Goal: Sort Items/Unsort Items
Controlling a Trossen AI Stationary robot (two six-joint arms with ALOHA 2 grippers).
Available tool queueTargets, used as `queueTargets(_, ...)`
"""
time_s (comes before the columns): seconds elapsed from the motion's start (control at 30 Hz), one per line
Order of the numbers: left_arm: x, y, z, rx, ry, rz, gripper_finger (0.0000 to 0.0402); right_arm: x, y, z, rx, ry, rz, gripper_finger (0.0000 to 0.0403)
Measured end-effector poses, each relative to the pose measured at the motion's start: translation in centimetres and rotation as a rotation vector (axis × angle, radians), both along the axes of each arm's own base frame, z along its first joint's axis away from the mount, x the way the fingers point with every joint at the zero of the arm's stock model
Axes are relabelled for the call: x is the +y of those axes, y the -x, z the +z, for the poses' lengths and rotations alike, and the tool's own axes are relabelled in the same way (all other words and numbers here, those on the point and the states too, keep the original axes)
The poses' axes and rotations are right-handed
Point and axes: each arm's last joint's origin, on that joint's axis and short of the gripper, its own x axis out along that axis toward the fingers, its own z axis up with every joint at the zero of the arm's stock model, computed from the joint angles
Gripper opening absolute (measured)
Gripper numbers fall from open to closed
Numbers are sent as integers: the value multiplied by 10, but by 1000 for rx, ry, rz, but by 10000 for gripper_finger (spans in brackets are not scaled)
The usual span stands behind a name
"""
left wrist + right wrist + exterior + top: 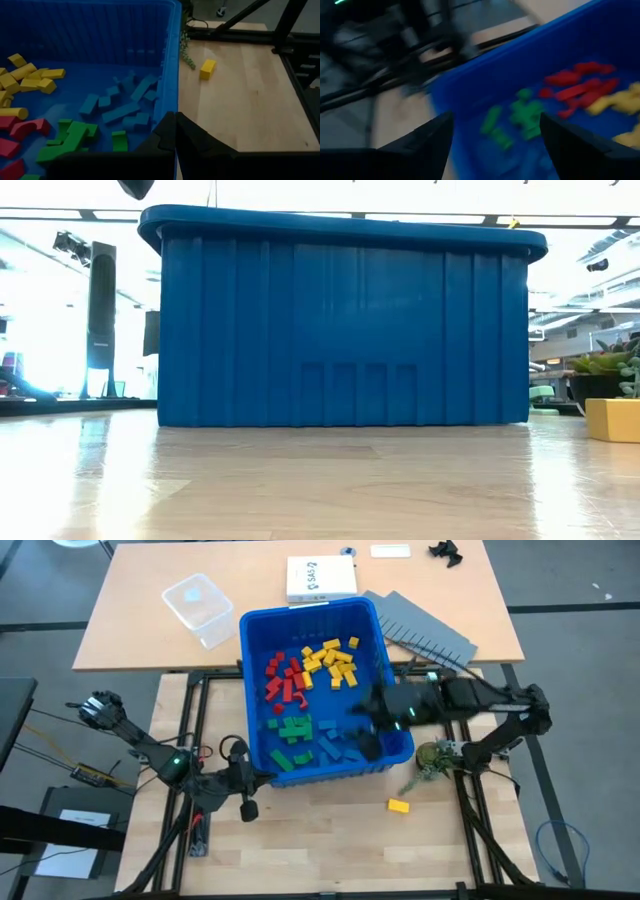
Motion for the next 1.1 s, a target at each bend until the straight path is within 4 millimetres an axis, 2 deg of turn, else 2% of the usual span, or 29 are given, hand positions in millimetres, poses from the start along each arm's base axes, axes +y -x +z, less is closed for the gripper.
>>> queueTargets(0.23,0,-1,-1,-20,12,3,10,-66,-31,-18,27,103,-146,292)
queueTargets(0.53,-1,-1,-1,-25,16,3,10,-125,-68,-72,220,119,-246,292)
queueTargets(0.73,-1,-1,-1,-24,16,3,10,-142,-91,-113,345,92,-251,292)
queueTargets(1.1,-1,-1,-1,-24,18,0,10,-149,-118,-169,490,54,-221,292)
